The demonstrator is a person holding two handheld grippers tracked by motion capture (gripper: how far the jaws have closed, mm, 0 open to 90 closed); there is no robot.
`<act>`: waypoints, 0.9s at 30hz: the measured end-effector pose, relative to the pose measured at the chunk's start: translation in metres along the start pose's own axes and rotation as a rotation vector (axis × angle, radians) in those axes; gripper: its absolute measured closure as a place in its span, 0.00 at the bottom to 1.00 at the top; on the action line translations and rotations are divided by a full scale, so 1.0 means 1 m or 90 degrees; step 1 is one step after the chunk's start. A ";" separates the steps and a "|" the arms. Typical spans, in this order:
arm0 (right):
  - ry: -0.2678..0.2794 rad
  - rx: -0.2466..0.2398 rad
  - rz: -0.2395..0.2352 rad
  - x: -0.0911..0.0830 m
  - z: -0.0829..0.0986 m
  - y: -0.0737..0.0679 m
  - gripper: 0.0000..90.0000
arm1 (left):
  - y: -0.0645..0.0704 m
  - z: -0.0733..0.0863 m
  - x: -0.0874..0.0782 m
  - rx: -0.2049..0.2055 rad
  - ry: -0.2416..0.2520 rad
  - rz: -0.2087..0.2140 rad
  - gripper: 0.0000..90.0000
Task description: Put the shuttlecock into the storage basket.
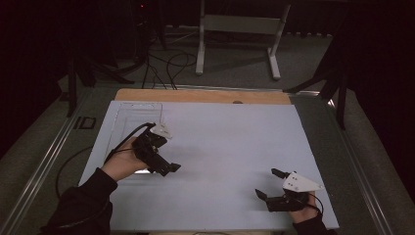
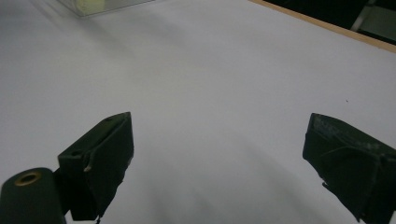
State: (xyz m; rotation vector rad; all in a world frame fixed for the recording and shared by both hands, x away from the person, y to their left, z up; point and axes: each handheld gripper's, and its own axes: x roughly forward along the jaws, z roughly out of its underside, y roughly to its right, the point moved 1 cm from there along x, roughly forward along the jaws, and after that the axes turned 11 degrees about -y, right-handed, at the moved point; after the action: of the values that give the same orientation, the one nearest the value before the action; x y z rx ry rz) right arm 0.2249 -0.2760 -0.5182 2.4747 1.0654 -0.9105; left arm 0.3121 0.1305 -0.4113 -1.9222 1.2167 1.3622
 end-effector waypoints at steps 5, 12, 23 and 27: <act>0.001 -0.001 0.002 -0.001 0.000 0.000 0.10 | 0.012 -0.008 0.009 0.033 0.002 0.014 0.00; 0.004 -0.005 0.001 0.000 0.000 0.001 0.10 | 0.030 -0.014 0.023 0.067 0.000 0.034 0.00; 0.005 0.000 0.000 -0.001 0.000 0.001 0.10 | 0.046 -0.012 0.049 0.096 0.006 0.065 0.00; 0.005 0.001 0.000 -0.001 0.000 0.001 0.10 | 0.053 -0.008 0.056 0.106 0.007 0.073 0.00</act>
State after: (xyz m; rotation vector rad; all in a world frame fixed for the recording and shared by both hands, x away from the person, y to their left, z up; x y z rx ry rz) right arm 0.2249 -0.2775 -0.5174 2.4810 1.0682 -0.9023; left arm 0.2765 0.0767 -0.4545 -1.7711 1.4180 1.2651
